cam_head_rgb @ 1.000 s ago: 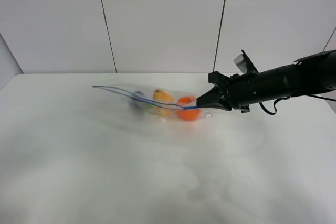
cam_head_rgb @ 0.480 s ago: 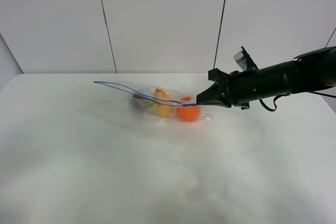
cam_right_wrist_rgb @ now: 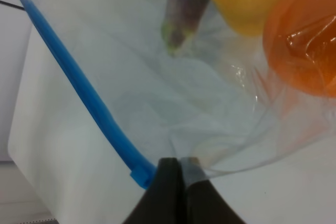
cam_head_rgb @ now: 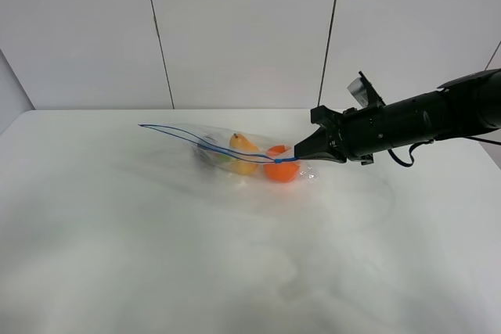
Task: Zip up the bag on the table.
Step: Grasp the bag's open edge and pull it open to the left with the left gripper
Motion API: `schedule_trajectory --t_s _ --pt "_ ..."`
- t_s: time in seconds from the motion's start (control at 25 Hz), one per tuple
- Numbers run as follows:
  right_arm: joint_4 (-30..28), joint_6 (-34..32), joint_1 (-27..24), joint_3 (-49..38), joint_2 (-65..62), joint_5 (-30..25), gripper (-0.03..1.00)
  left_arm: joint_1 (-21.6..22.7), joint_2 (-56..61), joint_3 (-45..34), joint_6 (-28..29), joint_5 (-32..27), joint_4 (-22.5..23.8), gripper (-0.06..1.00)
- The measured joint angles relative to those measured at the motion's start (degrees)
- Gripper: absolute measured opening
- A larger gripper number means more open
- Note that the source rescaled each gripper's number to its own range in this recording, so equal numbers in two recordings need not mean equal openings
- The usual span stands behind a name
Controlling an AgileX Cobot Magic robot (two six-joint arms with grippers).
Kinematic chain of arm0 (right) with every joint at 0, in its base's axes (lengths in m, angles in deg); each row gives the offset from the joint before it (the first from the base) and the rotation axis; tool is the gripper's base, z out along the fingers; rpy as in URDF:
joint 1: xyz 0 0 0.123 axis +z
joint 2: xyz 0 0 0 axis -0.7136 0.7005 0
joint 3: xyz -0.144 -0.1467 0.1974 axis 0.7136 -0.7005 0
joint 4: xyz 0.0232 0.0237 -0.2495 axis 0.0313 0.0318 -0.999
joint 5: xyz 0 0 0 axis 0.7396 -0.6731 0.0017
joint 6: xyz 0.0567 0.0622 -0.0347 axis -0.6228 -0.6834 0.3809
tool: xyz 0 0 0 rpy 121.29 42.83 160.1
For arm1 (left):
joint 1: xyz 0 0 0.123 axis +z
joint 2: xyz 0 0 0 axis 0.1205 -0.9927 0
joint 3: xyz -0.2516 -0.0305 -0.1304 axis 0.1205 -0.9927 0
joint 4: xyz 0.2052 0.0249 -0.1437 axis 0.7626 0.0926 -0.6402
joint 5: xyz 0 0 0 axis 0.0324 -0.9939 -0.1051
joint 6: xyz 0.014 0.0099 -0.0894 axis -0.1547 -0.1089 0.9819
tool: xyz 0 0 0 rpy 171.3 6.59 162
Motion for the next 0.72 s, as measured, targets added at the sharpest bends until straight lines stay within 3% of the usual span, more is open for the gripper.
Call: schedule_trajectory --t_s 0.72 --pt "-0.23 -0.11 0.0 0.0 0.0 0.09 0.0 0.0 0.0 0.0 0.0 0.0 0.02 0.94"
